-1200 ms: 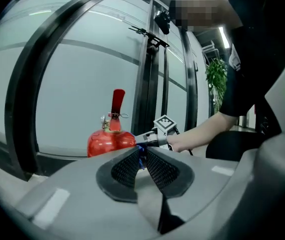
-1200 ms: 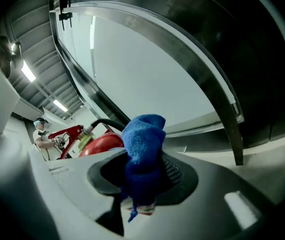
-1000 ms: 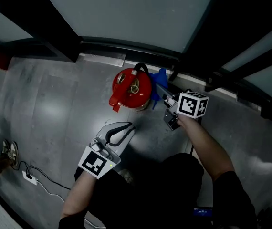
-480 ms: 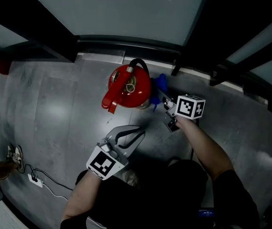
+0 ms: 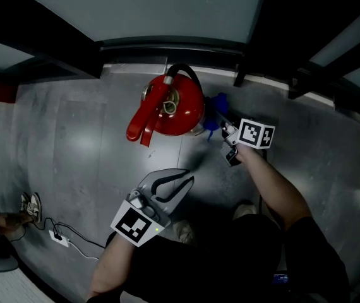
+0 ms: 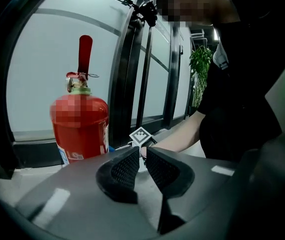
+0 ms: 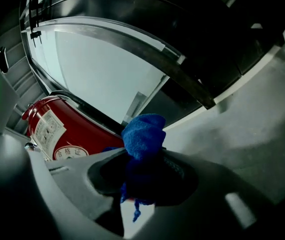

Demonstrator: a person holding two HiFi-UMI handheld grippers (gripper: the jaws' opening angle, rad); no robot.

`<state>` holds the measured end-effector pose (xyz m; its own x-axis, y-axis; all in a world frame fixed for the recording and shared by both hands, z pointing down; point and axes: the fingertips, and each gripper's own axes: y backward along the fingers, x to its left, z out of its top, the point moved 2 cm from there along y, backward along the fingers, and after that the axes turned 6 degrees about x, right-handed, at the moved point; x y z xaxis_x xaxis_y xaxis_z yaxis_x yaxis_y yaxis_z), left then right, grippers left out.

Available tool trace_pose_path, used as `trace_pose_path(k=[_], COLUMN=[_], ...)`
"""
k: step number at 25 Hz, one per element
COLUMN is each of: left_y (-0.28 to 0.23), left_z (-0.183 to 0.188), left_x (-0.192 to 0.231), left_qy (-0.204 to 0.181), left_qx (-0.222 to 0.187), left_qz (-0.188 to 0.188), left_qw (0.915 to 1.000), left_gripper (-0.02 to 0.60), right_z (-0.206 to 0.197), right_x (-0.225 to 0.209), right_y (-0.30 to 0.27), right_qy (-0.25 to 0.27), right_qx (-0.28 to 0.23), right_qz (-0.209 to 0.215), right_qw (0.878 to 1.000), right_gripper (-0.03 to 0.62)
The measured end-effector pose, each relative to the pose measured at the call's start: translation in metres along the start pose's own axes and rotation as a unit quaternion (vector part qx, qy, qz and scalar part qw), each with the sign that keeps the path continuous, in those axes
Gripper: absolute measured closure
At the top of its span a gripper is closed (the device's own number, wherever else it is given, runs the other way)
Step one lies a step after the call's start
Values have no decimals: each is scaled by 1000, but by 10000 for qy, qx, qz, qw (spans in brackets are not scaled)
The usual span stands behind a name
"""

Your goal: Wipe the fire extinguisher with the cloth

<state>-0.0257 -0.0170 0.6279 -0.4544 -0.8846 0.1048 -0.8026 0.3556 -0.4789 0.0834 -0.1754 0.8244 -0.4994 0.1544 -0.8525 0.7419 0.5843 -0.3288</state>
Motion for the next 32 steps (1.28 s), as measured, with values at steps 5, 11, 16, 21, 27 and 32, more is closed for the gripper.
trace_pose_path(k=[5, 11, 16, 21, 27, 32], left_y=[10, 10, 2, -5, -18, -31], left_z=[-7, -16, -12, -6, 5, 7], left_x=[-2, 2, 4, 6, 13, 8], left_qy=[120, 49, -59, -85, -68, -306], left_qx=[140, 252, 188, 40, -86, -54], left_qz=[61, 123, 58, -83, -224, -388], left_qw=[9998, 9996, 9998, 9999, 9997, 9988], left_gripper=[531, 531, 531, 531, 531, 531], right_z=[-13, -40, -36, 16, 78, 89], right_x=[-25, -57, -53, 15, 156, 237], right_y=[-7, -14, -6, 41, 86, 102], right_qy=[-504, -421, 211, 906, 2290, 3051], right_qx=[-91, 466, 765, 110, -659, -863], right_qz=[-191, -804, -1056, -456, 712, 1263], right_qw=[9985, 9948, 9912, 9948, 9686, 9399], right_gripper=[459, 459, 459, 459, 459, 459])
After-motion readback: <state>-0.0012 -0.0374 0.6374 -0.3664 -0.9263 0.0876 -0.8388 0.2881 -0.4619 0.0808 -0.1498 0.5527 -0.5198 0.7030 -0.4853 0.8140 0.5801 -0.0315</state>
